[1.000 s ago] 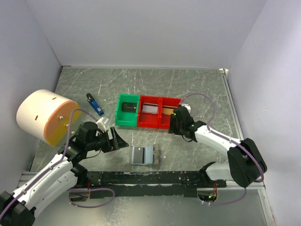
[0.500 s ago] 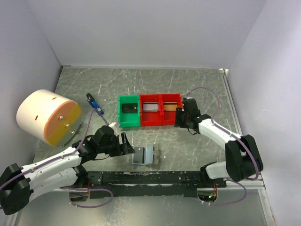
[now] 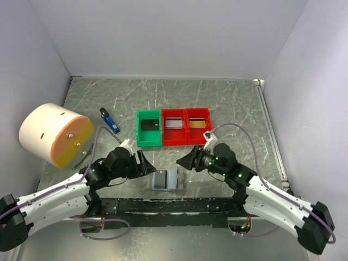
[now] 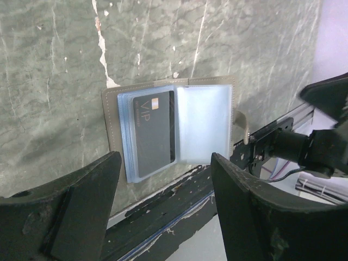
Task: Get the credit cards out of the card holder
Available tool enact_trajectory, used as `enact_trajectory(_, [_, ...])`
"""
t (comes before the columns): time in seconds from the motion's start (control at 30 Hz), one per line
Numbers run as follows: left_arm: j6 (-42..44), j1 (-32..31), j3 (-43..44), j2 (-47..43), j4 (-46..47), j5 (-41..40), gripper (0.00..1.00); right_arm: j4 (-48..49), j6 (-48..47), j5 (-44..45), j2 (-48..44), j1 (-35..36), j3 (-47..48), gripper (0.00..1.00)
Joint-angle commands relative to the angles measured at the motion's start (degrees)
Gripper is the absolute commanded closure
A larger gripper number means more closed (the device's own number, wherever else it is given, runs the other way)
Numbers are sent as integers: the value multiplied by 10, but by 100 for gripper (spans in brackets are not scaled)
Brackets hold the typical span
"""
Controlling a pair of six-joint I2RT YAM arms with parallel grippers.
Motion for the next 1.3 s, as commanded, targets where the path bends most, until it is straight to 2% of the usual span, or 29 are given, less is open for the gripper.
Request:
enact_trajectory(0.0, [-25, -5, -4, -35, -7, -43, 22, 15, 30, 36, 77, 61, 38, 50])
enact_trajectory(0.17, [-34, -6, 0, -54, -21, -57, 23, 17, 35, 118, 160, 164, 60, 53])
enact_trajectory(0.33, [-34, -6, 2, -45, -15, -50, 24, 42, 49, 153, 248, 214, 79, 57])
enact_trajectory(0.6, [-21, -23, 1, 22, 45, -11, 28, 81, 87, 199, 315, 216, 36, 64])
enact_trajectory(0.8, [-21, -73, 29, 93, 61, -45, 38, 147, 92, 180, 324, 207, -1, 66])
enact_trajectory(1.1, [-27, -112, 50, 133, 70, -90, 54, 194, 98, 159, 328, 199, -24, 70])
enact_trajectory(1.27, [-25, -122, 63, 164, 58, -104, 55, 203, 98, 150, 348, 198, -16, 71])
